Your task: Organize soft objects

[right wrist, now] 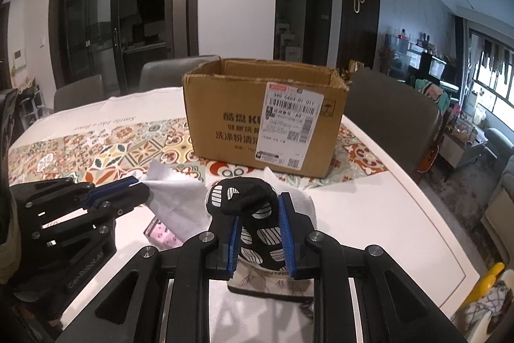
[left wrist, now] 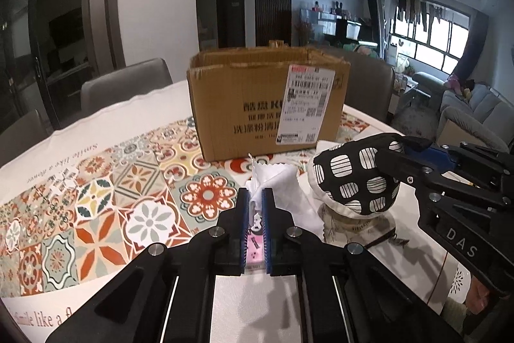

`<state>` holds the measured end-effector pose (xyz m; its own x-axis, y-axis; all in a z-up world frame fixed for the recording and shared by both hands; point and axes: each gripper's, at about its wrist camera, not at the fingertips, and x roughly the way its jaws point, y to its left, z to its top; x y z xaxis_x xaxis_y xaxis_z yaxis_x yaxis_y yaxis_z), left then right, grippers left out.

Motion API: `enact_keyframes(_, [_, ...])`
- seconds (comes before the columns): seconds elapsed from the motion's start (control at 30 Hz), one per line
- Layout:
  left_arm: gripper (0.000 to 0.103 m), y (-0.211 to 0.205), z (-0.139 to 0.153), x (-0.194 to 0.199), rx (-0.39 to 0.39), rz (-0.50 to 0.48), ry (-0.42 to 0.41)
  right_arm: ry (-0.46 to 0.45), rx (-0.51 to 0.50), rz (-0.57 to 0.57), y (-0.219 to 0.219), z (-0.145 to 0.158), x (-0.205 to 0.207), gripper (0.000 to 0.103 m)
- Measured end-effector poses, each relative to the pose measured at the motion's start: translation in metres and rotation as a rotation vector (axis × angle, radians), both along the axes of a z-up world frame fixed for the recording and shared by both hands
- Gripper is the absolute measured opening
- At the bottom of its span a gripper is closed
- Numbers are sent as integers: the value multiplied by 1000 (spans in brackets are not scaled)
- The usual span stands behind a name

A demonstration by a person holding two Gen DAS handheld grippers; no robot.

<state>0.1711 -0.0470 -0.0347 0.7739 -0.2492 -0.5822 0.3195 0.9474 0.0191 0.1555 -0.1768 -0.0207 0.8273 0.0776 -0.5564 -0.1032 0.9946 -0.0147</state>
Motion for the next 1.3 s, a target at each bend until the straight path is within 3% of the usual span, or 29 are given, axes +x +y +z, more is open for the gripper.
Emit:
enact_keyframes(1.03, [10, 2, 75, -10, -21, 39, -231, -164, 13, -28, -3, 54, -1, 24])
enact_keyframes(1.3, [10, 2, 84, -4, -36, 49, -250, -204, 21, -24, -3, 62, 3, 17])
